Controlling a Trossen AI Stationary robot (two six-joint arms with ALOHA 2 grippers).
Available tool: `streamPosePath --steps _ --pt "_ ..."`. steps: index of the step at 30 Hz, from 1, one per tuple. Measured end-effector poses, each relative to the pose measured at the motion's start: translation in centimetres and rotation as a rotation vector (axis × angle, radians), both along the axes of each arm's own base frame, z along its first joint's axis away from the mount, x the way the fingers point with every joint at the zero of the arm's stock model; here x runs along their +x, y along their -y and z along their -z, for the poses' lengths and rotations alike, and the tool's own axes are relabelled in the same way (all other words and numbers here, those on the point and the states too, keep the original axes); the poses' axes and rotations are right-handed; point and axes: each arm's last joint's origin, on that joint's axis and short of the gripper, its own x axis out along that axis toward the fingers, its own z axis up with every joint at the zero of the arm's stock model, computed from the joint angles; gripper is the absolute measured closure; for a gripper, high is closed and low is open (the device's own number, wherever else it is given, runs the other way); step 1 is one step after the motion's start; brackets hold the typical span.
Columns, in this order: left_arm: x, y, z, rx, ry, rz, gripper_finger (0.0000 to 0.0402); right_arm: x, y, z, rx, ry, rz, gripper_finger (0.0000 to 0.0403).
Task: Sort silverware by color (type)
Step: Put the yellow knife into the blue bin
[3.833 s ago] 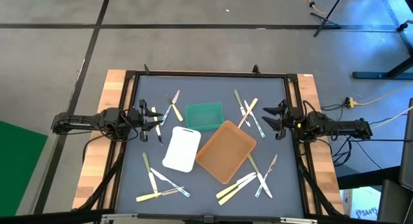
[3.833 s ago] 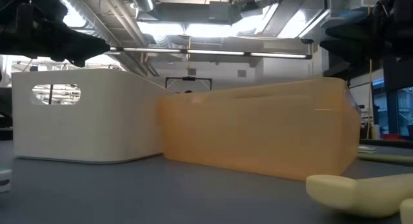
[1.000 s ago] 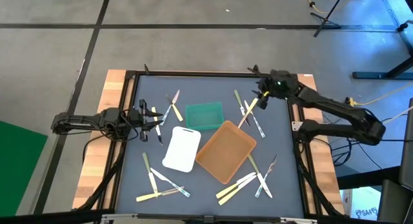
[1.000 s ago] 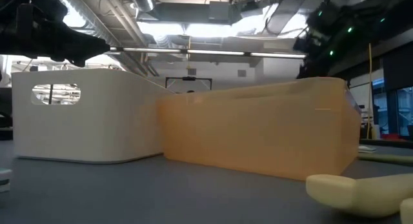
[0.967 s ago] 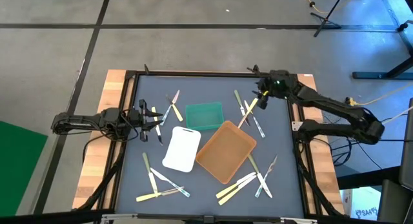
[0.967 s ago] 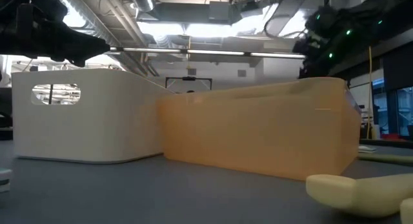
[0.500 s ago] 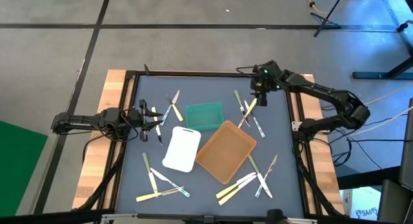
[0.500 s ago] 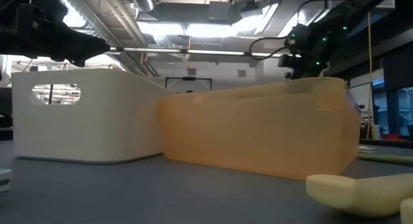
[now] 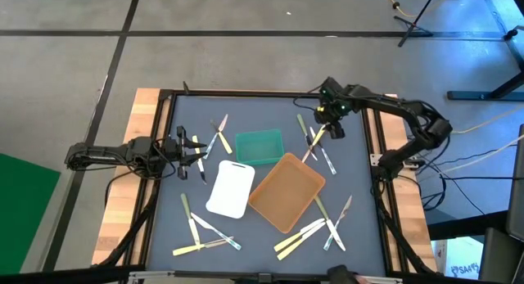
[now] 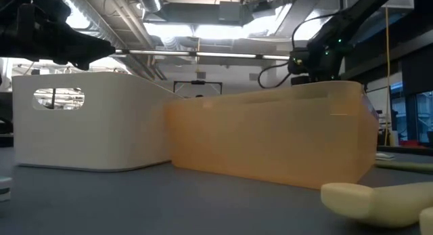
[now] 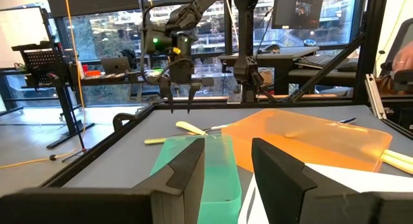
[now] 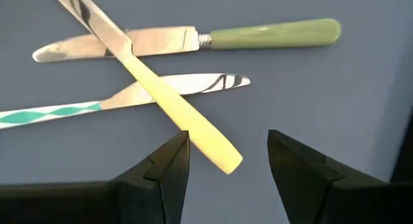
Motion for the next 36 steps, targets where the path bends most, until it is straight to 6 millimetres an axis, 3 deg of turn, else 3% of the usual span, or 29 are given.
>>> streamPosePath --steps 9,19,29,36 --pt "0.0 0.0 0.0 0.0 0.0 0.0 0.0279 0.4 0.3 1.6 0.037 -0.041 -0.029 0.021" --pt "0.0 0.0 0.0 0.001 0.0 0.0 0.0279 2.2 -1.6 2.6 -0.026 -0.137 -0.218 0.021" --pt "0.0 0.0 0.0 0.002 0.0 0.0 0.0279 2.8 -1.7 4.7 -0.003 -0.227 -0.235 0.021" --pt "0.0 0.0 0.0 0.004 0.0 0.0 0.0279 2.9 -1.7 4.9 0.002 -0.234 -0.236 0.021"
